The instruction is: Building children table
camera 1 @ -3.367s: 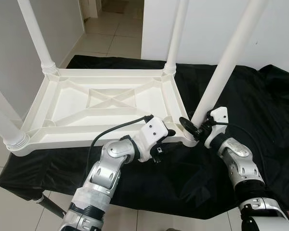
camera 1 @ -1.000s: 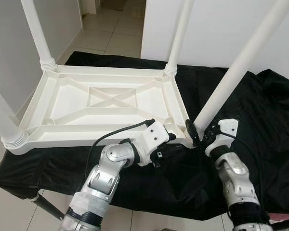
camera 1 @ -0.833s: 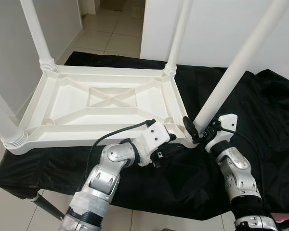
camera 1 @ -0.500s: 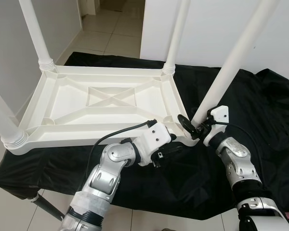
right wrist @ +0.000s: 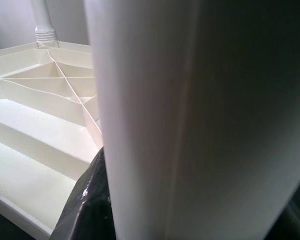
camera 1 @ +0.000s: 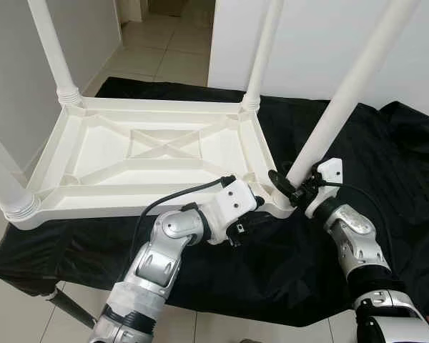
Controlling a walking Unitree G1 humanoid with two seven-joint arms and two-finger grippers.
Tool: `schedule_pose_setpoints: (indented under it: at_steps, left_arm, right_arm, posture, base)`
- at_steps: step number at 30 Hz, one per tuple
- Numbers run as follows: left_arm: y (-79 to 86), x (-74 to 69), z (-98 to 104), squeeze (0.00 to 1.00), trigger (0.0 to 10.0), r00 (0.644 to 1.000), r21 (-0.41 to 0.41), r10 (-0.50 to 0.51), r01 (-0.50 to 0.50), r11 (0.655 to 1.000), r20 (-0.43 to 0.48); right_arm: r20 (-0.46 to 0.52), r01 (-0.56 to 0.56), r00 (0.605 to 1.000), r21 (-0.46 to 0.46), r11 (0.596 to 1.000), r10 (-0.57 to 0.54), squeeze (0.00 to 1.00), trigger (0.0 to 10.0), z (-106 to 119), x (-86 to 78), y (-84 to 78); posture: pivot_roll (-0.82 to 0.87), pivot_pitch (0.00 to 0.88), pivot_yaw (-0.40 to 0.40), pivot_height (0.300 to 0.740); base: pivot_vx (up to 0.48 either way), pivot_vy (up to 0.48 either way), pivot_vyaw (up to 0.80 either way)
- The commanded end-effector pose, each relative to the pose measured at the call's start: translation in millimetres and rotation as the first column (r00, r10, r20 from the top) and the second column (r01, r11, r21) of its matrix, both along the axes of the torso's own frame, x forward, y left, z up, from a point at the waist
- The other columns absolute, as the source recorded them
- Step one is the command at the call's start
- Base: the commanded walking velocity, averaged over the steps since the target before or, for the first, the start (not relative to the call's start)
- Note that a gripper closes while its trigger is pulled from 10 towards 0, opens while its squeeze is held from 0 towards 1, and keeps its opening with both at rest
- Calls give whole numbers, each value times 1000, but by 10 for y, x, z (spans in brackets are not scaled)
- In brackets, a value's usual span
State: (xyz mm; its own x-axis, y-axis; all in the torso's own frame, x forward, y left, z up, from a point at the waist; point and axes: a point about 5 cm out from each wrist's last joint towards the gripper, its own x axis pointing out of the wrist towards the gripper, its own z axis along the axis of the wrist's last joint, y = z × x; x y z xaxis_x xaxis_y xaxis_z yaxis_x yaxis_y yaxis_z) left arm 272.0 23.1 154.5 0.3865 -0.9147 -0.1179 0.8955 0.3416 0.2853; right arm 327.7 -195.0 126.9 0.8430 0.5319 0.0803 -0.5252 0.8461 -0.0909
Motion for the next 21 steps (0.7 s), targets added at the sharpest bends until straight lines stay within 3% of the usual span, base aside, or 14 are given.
schedule_pose_setpoints:
  at_steps: [1,9,11,12,13,14,15,17,18,19,20,21]
  left_arm:
    - [16,90,15,0,10000,985,-35,168,-166,985,38]
    - [25,82,16,0,10000,984,-40,171,-170,985,41]
    - [33,65,3,0,10000,985,-39,170,-169,985,36]
    - [33,65,3,0,10000,985,-39,170,-169,985,36]
    - [36,60,-3,0,10000,985,-37,169,-168,985,35]
    - [36,60,-3,0,10000,985,-37,169,-168,985,35]
    - [39,57,-9,0,10000,985,-35,169,-168,985,34]
    - [39,57,-9,0,10000,985,-35,169,-168,985,34]
    - [43,58,-9,0,10000,985,-34,169,-168,985,33]
    - [43,58,-9,0,10000,985,-34,169,-168,985,33]
    - [47,60,-7,0,10000,985,-34,170,-169,985,32]
    - [47,60,-7,0,10000,985,-34,170,-169,985,32]
  right_arm:
    - [-46,10,999,-15,1000,-11,0,10000,-92,-32,12]
    - [-80,141,987,-1,990,-141,0,10000,-128,-56,80]
    - [-118,274,957,75,959,-264,0,10000,-126,-90,163]
    - [-118,274,957,75,959,-264,0,10000,-126,-90,163]
    - [-146,363,927,110,925,-346,0,10000,-142,-108,207]
    - [-146,363,927,110,925,-346,0,10000,-142,-108,207]
    - [-182,457,883,123,881,-433,0,10000,-180,-133,256]
    - [-182,457,883,123,881,-433,0,10000,-180,-133,256]
    - [-207,572,815,134,809,-542,0,10000,-213,-177,338]
    - [-207,572,815,134,809,-542,0,10000,-213,-177,338]
    - [-227,647,758,145,749,-611,0,10000,-231,-228,448]
    - [-227,647,758,145,749,-611,0,10000,-231,-228,448]
  posture:
    - [-54,0,-54,740]
    - [-52,0,-56,740]
    - [-52,0,-54,740]
    - [-52,0,-54,740]
    - [-53,0,-54,740]
    - [-53,0,-54,740]
    - [-51,0,-53,740]
    - [-51,0,-53,740]
    - [-46,0,-55,740]
    - [-46,0,-55,740]
    - [-41,0,-54,740]
    - [-41,0,-54,740]
  base:
    - [0,0,0]
    - [0,0,0]
    - [0,0,0]
    - [0,0,0]
    - [0,0,0]
    - [0,0,0]
    - [0,0,0]
    - [0,0,0]
    - [0,0,0]
    - [0,0,0]
    - [0,0,0]
    - [0,0,0]
